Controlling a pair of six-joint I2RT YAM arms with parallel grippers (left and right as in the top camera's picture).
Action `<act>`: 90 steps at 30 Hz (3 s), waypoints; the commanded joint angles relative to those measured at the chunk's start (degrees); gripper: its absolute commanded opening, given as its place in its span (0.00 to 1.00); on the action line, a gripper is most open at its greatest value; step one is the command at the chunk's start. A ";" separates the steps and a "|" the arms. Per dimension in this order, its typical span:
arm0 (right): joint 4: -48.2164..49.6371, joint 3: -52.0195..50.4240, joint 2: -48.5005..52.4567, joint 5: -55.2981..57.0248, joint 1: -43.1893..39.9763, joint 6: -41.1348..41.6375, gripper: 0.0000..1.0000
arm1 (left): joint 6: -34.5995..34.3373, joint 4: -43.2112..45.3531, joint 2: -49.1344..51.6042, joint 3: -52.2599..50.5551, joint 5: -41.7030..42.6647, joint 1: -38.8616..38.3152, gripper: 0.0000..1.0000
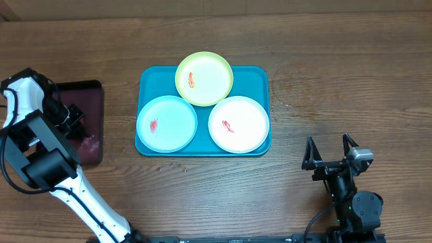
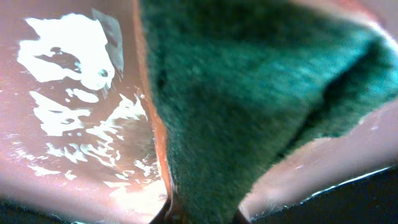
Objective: Clean dirty plates on tray and stack at the side
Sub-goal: 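Lift the sponge with the left gripper off the dark tray, then move the sponge with the left gripper onto the left white plate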
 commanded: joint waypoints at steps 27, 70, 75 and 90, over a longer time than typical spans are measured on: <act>0.37 -0.59 -0.68 0.57 0.17 -0.39 1.00 | 3.41 4.72 0.87 2.89 -8.87 -0.02 0.04; 0.37 -0.59 -0.68 0.57 0.17 -0.39 1.00 | 5.64 -19.69 -9.03 41.07 7.56 2.40 0.04; 0.37 -0.59 -0.68 0.57 0.17 -0.39 1.00 | 7.58 -19.69 -18.82 41.46 17.79 1.81 0.04; 0.37 -0.59 -0.68 0.55 0.17 -0.39 1.00 | 10.21 -17.86 -29.94 15.45 14.25 -27.39 0.04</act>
